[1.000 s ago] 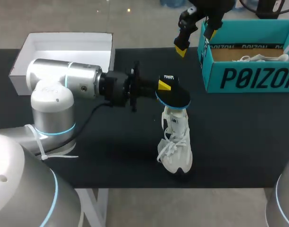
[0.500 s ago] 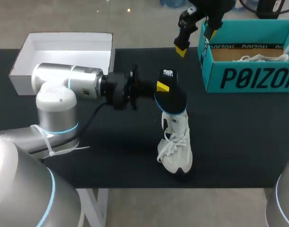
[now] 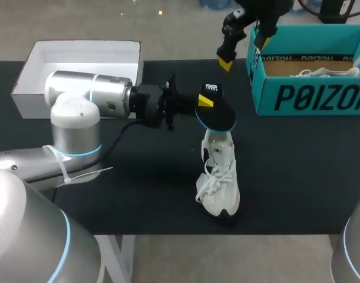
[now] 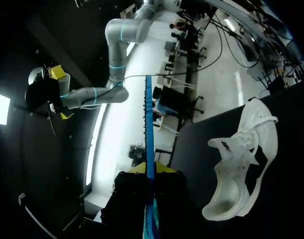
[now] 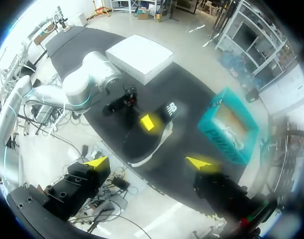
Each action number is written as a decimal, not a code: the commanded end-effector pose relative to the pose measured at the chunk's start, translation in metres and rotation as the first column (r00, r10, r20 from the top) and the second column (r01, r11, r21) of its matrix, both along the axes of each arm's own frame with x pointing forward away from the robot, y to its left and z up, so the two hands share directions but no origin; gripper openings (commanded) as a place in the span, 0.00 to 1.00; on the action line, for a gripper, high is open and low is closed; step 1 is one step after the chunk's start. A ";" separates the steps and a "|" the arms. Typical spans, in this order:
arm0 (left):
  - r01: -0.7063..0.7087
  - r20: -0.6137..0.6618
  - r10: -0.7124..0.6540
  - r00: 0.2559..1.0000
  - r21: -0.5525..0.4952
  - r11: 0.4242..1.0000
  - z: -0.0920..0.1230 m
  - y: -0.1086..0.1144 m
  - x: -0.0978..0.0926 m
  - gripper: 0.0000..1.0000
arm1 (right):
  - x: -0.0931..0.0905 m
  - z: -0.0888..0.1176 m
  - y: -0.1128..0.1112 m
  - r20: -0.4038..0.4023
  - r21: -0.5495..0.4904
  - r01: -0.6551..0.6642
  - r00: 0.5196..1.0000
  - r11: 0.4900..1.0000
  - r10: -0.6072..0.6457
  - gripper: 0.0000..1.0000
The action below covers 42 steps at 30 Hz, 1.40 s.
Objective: Take the shoe out of the shoebox, open the shoe tongue, remove and reinsert the insole, then place the shoe into the shoebox
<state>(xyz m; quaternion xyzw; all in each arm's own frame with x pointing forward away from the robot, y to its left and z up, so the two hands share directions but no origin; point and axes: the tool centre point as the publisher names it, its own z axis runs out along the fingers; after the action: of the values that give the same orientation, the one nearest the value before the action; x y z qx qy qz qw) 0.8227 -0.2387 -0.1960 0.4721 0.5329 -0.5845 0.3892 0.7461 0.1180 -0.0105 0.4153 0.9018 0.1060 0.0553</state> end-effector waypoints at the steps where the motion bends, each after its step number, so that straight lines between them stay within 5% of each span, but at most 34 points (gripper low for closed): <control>1: 0.000 0.001 0.000 1.000 0.000 1.000 -0.001 -0.001 0.001 0.00 | 0.001 0.000 0.001 -0.002 -0.002 0.001 1.000 1.000 -0.001 1.00; 7: 0.000 0.001 0.000 1.000 0.000 1.000 -0.001 -0.001 0.001 0.00 | 0.001 0.000 0.001 -0.002 -0.002 0.001 1.000 1.000 -0.001 1.00; 12: 0.053 0.389 -0.031 0.921 -0.046 0.998 0.022 -0.007 -0.007 0.00 | 0.001 0.000 0.001 -0.002 -0.002 0.001 1.000 1.000 -0.001 1.00; 17: 0.048 0.499 -0.024 0.866 -0.035 0.998 0.025 -0.007 -0.013 0.00 | 0.001 0.000 0.001 -0.002 -0.002 0.001 1.000 1.000 -0.001 1.00; 28: -0.027 0.481 0.072 0.874 -0.100 0.995 -0.014 0.002 -0.020 0.00 | 0.001 0.000 0.001 -0.002 -0.002 0.001 1.000 1.000 -0.001 1.00; 42: 0.041 0.558 0.004 0.830 -0.067 0.997 -0.001 0.007 0.001 0.00 | 0.001 0.000 0.001 -0.002 -0.002 0.001 1.000 1.000 -0.001 1.00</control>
<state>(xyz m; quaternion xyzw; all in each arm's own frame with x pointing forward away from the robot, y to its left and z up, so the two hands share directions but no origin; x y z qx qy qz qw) 0.8142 -0.2326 -0.2010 0.6008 0.3732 -0.4433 0.5507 0.7461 0.1180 -0.0105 0.4153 0.9018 0.1060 0.0553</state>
